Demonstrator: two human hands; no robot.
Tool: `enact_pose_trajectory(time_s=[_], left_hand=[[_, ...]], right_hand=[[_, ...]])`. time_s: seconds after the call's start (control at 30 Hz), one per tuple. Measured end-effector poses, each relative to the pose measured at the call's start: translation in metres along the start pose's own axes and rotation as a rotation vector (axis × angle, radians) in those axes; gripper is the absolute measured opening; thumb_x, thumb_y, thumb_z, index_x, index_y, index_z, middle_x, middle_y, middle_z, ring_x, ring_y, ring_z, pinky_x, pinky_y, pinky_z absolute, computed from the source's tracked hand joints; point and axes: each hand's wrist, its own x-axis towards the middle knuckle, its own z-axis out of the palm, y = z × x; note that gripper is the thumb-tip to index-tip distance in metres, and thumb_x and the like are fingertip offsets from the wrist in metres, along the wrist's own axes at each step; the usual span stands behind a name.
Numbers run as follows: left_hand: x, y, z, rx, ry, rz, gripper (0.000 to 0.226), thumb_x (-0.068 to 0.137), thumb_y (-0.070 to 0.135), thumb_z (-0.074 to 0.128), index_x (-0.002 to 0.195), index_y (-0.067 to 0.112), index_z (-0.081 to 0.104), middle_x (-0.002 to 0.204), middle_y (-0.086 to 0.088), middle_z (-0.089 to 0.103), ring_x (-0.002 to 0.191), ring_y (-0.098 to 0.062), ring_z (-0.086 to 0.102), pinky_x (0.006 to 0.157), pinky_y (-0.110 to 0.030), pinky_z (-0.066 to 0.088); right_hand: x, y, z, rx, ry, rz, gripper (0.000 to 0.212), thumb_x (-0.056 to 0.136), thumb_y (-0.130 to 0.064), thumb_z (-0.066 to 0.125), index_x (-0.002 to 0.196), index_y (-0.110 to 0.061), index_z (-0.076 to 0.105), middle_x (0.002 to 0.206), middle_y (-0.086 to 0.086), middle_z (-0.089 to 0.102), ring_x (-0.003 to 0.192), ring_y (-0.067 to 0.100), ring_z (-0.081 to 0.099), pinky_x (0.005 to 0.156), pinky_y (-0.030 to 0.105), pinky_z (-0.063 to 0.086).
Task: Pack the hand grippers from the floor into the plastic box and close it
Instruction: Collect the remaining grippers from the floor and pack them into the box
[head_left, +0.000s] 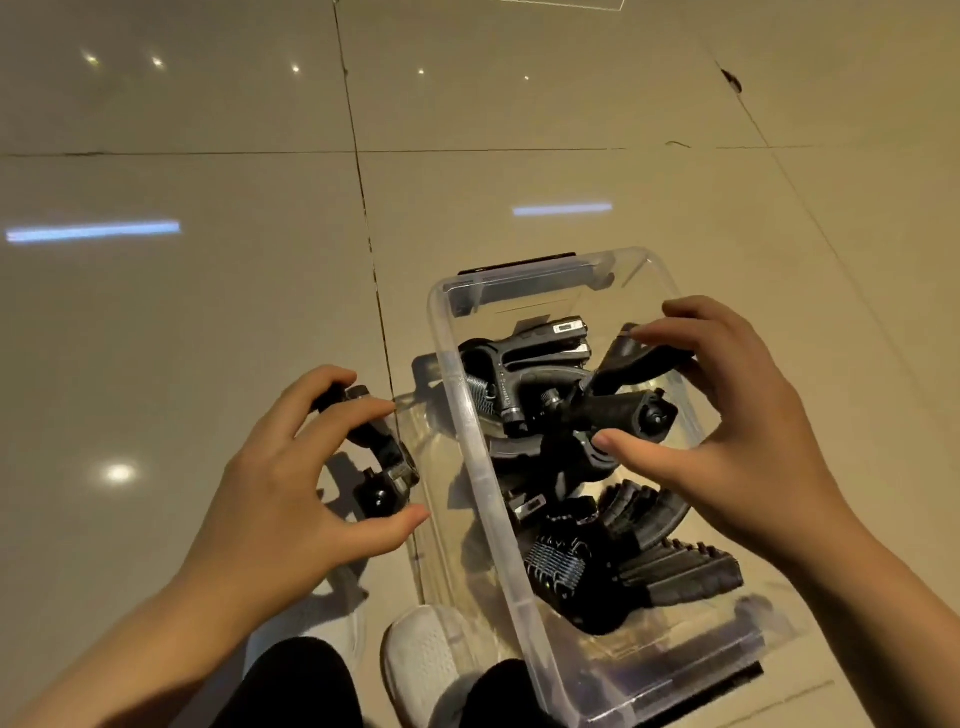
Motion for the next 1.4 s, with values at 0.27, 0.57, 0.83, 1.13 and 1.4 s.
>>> enact_pose_trajectory(time_s=[0.27,0.57,0.83,1.13,1.4], left_hand=[[-0.005,0.006,0.001,-0.067,0.017,-0.026,0.066,0.057,0.061,0.067,0.116,0.036,0.055,0.133,0.009,0.042,0.113,-0.012,0.050,0.093,-0.027,0.041],[-0.011,0.003,-0.003,-0.156,0.080,-0.085,0.064,0.055,0.060,0.069,0.114,0.038,0.054,0.131,0.016,0.043,0.110,0.004,0.048,0.092,-0.006,0.040],[-0.012,0.002,-0.007,-0.204,0.117,-0.157,0.066,0.053,0.061,0.069,0.113,0.035,0.057,0.132,0.015,0.043,0.111,-0.002,0.051,0.094,-0.004,0.036],[-0.016,0.003,-0.012,-0.212,0.163,-0.149,0.068,0.054,0.060,0.069,0.115,0.035,0.054,0.135,0.012,0.042,0.115,-0.001,0.048,0.095,-0.010,0.041],[-0.015,0.006,-0.010,-0.212,0.189,-0.147,0.071,0.053,0.058,0.071,0.117,0.034,0.051,0.128,0.012,0.043,0.110,0.016,0.042,0.089,0.002,0.033]], right_hand=[[-0.004,-0.007,-0.005,-0.054,-0.048,-0.070,0.070,0.063,-0.037,0.077,0.124,-0.037,0.043,0.126,-0.021,0.042,0.116,-0.012,0.039,0.093,0.001,0.030],[-0.007,-0.004,0.061,-0.563,-0.461,-0.237,0.109,0.055,-0.033,0.082,0.146,-0.029,0.022,0.146,0.009,0.036,0.123,0.029,0.045,0.100,0.039,0.037],[-0.009,0.026,0.086,-0.406,-0.528,-0.156,0.104,0.068,-0.051,0.074,0.148,-0.036,0.009,0.153,-0.009,0.020,0.140,0.014,0.019,0.113,0.037,0.008],[-0.007,0.016,0.086,-0.477,-0.518,-0.238,0.115,0.070,-0.042,0.075,0.147,-0.038,-0.010,0.151,-0.012,0.026,0.135,0.010,0.029,0.101,0.041,0.031],[-0.010,0.023,0.087,-0.382,-0.521,-0.175,0.122,0.067,-0.048,0.077,0.143,-0.040,-0.017,0.150,-0.016,0.026,0.134,0.002,0.024,0.101,0.026,0.013]])
